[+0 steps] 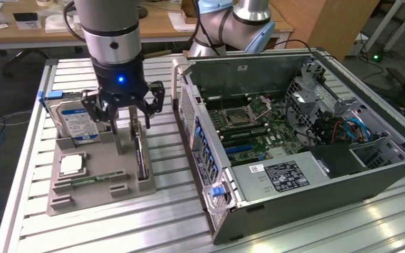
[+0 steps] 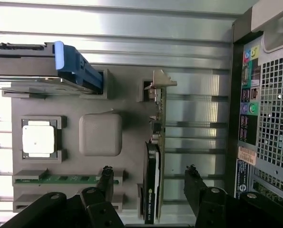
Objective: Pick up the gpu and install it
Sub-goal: 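Pick up the gpu and move the gpu toward the slot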
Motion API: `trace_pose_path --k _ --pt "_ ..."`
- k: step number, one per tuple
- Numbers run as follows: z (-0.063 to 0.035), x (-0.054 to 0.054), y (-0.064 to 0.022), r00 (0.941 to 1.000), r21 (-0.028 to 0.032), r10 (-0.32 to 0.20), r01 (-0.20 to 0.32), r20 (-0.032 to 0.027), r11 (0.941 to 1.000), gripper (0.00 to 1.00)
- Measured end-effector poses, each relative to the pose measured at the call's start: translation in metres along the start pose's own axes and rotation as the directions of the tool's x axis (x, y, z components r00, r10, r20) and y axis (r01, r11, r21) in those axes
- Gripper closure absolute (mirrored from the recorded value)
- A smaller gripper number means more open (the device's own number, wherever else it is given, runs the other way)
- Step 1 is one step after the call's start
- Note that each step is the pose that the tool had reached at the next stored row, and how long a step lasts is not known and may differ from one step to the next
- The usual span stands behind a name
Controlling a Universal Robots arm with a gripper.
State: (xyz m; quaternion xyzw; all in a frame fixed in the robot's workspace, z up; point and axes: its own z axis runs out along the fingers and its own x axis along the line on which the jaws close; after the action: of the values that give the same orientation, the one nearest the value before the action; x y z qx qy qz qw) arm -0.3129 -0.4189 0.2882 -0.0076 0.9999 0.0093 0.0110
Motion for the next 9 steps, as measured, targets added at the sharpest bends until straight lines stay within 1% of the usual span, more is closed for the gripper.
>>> trace_pose_path --k 3,9 --pt "0.0027 0.000 -0.0007 1.0000 0.0000 0.000 0.000 0.0000 1.0000 0.29" --pt "0.0132 -0.001 -0.0016 1.0000 0.0014 0.008 -0.008 0.0004 1.0000 0.29"
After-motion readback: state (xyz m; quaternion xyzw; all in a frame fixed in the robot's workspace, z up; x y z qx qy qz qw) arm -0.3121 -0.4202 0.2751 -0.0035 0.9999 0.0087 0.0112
